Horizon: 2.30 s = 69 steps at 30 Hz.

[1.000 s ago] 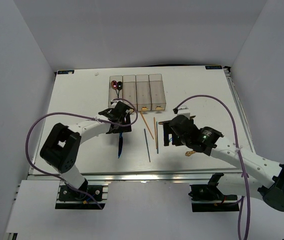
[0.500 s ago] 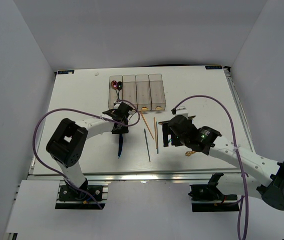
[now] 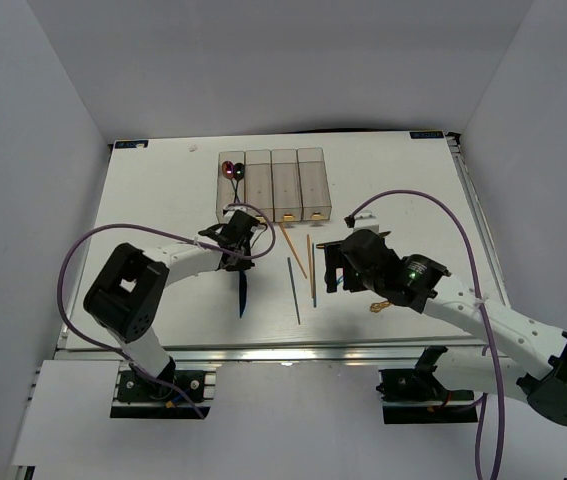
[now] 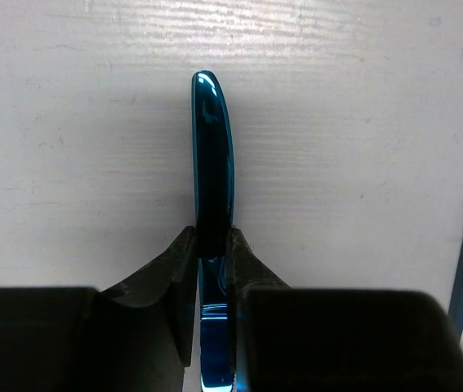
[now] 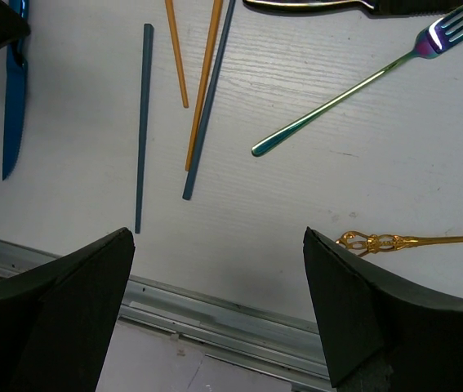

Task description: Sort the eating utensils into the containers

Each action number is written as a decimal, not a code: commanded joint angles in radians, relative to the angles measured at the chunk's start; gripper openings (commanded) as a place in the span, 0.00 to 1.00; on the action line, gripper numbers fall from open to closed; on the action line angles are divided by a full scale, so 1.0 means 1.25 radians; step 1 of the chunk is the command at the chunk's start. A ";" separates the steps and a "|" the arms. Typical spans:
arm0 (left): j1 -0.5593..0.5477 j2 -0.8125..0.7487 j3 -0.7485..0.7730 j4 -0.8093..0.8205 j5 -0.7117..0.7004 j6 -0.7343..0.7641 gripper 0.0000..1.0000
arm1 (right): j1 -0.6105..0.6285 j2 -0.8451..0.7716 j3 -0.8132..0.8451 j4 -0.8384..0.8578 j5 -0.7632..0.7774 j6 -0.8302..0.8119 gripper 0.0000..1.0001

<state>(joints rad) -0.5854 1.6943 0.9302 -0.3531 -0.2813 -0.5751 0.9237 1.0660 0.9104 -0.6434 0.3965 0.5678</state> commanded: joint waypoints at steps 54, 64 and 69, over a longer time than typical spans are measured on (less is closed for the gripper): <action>-0.014 0.075 0.060 -0.158 0.086 0.070 0.05 | -0.003 -0.015 -0.004 0.039 -0.010 -0.019 0.89; -0.016 0.009 0.096 -0.174 0.063 0.080 0.00 | -0.003 -0.011 -0.007 0.046 -0.015 -0.016 0.89; -0.016 -0.017 0.123 -0.194 0.056 0.085 0.00 | -0.003 -0.012 -0.013 0.048 -0.018 -0.015 0.89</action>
<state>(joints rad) -0.5999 1.7409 1.0447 -0.5755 -0.2058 -0.4789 0.9237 1.0668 0.8948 -0.6037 0.3782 0.5606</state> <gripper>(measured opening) 0.266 0.894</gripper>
